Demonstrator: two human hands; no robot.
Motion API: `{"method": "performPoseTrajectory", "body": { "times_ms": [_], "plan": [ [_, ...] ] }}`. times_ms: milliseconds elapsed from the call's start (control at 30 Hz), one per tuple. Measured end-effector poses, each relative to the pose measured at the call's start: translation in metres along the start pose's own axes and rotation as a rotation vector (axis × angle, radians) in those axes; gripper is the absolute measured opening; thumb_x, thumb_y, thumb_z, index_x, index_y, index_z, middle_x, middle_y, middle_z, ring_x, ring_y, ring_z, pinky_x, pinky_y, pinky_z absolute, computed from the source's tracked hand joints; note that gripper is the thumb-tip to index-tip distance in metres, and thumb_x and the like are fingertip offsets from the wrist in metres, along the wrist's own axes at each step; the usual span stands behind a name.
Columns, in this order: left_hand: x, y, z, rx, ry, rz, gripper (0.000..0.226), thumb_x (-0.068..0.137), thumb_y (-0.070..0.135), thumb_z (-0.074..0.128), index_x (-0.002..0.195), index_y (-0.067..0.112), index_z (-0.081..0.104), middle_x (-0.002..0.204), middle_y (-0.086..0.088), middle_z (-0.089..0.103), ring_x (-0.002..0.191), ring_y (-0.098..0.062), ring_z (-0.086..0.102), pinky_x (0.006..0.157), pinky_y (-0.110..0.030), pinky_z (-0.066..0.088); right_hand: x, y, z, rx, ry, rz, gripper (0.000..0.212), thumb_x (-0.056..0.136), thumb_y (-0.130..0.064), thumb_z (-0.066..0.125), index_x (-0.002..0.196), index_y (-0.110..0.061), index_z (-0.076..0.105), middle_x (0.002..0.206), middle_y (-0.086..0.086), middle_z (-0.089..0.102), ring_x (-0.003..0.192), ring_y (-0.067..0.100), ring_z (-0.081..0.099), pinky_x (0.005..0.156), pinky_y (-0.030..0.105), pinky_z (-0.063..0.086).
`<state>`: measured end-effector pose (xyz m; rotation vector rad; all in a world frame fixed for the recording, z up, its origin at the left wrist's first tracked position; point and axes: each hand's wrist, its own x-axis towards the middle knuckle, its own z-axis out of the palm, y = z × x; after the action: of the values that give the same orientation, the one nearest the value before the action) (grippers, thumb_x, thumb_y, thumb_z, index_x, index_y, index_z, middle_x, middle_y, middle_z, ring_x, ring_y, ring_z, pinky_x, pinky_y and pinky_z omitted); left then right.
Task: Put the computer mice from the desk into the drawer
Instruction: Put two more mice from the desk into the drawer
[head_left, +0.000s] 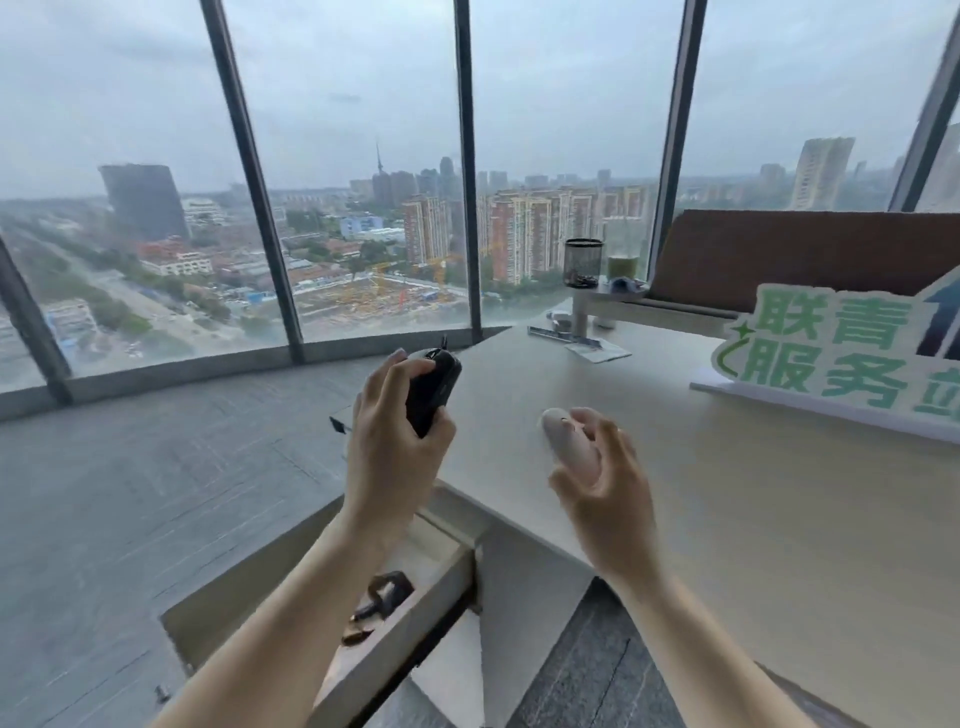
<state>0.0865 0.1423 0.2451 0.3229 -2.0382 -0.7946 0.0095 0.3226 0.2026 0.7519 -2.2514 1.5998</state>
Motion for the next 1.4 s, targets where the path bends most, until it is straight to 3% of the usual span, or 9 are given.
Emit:
{"method": "performPoseTrajectory", "body": {
  "times_ms": [67, 200, 367, 567, 833, 967, 1100, 1300, 1400],
  "plan": [
    [-0.009, -0.034, -0.032, 0.075, 0.023, -0.088, 0.041, 0.082, 0.017, 0.063, 0.121, 0.026, 0.052, 0.128, 0.0, 0.053, 0.112, -0.021, 0.052, 0.09, -0.036, 0.046, -0.013, -0.013, 0.05, 0.036, -0.159, 0.015, 0.045, 0.083, -0.018, 0.067, 0.122, -0.032, 0.05, 0.113, -0.006, 0.053, 0.089, -0.001, 0.054, 0.066, 0.013, 0.041],
    [-0.038, -0.116, -0.075, 0.231, 0.045, -0.345, 0.036, 0.083, 0.017, 0.062, 0.118, 0.021, 0.055, 0.116, -0.007, 0.056, 0.101, -0.021, 0.052, 0.085, -0.032, 0.041, -0.049, -0.023, 0.148, 0.103, -0.463, 0.183, 0.039, 0.08, -0.02, 0.063, 0.113, -0.033, 0.048, 0.113, 0.0, 0.054, 0.098, 0.017, 0.056, 0.078, 0.031, 0.048],
    [-0.078, -0.211, -0.089, 0.397, -0.107, -0.632, 0.039, 0.081, 0.016, 0.058, 0.119, 0.017, 0.057, 0.121, -0.01, 0.055, 0.114, -0.032, 0.053, 0.096, -0.04, 0.042, -0.086, -0.01, 0.239, -0.054, -0.727, 0.329, 0.05, 0.076, -0.026, 0.059, 0.123, -0.028, 0.044, 0.117, 0.006, 0.048, 0.091, 0.022, 0.058, 0.076, 0.036, 0.054],
    [-0.111, -0.271, -0.068, 0.67, -0.423, -0.794, 0.047, 0.091, 0.021, 0.045, 0.137, 0.025, 0.041, 0.149, -0.009, 0.031, 0.123, -0.036, 0.042, 0.101, -0.041, 0.039, -0.099, 0.018, 0.312, -0.386, -0.921, 0.388, 0.06, 0.08, -0.03, 0.057, 0.135, -0.022, 0.034, 0.132, 0.018, 0.046, 0.107, 0.036, 0.057, 0.085, 0.041, 0.051],
    [-0.125, -0.312, -0.042, 0.804, -0.664, -0.985, 0.041, 0.085, 0.007, 0.047, 0.126, 0.015, 0.043, 0.135, -0.014, 0.035, 0.119, -0.04, 0.048, 0.093, -0.041, 0.046, -0.1, 0.044, 0.353, -0.714, -1.054, 0.338, 0.054, 0.085, -0.02, 0.055, 0.134, -0.019, 0.032, 0.137, 0.019, 0.04, 0.113, 0.036, 0.057, 0.075, 0.039, 0.047],
    [-0.128, -0.323, -0.035, 0.763, -0.702, -1.054, 0.045, 0.085, 0.019, 0.056, 0.127, 0.015, 0.04, 0.133, -0.014, 0.036, 0.116, -0.04, 0.054, 0.094, -0.044, 0.05, -0.104, 0.052, 0.357, -0.807, -1.124, 0.312, 0.061, 0.084, -0.02, 0.058, 0.138, -0.018, 0.03, 0.14, 0.019, 0.036, 0.114, 0.035, 0.056, 0.074, 0.038, 0.047],
    [-0.117, -0.316, -0.042, 0.727, -0.607, -0.978, 0.037, 0.091, 0.028, 0.047, 0.124, 0.013, 0.044, 0.133, -0.014, 0.04, 0.117, -0.041, 0.053, 0.093, -0.044, 0.045, -0.1, 0.045, 0.348, -0.837, -1.157, 0.135, 0.049, 0.094, -0.024, 0.048, 0.139, -0.012, 0.034, 0.139, 0.015, 0.039, 0.119, 0.036, 0.051, 0.08, 0.04, 0.046],
    [-0.104, -0.29, -0.106, 0.379, -0.051, -0.65, 0.034, 0.091, 0.008, 0.046, 0.122, 0.012, 0.059, 0.128, -0.007, 0.058, 0.119, -0.025, 0.054, 0.1, -0.036, 0.042, -0.107, 0.03, 0.307, -0.466, -0.878, 0.037, 0.034, 0.093, -0.023, 0.04, 0.125, -0.023, 0.048, 0.122, 0.003, 0.058, 0.105, 0.028, 0.059, 0.074, 0.037, 0.043],
    [-0.12, -0.285, -0.139, 0.31, 0.143, -0.745, 0.034, 0.093, 0.01, 0.043, 0.124, 0.011, 0.057, 0.128, -0.008, 0.057, 0.118, -0.026, 0.054, 0.099, -0.043, 0.045, -0.124, 0.02, 0.285, -0.261, -0.861, 0.008, 0.028, 0.095, -0.024, 0.039, 0.115, -0.024, 0.058, 0.111, -0.004, 0.064, 0.093, 0.016, 0.061, 0.074, 0.033, 0.049]
  ]
}}
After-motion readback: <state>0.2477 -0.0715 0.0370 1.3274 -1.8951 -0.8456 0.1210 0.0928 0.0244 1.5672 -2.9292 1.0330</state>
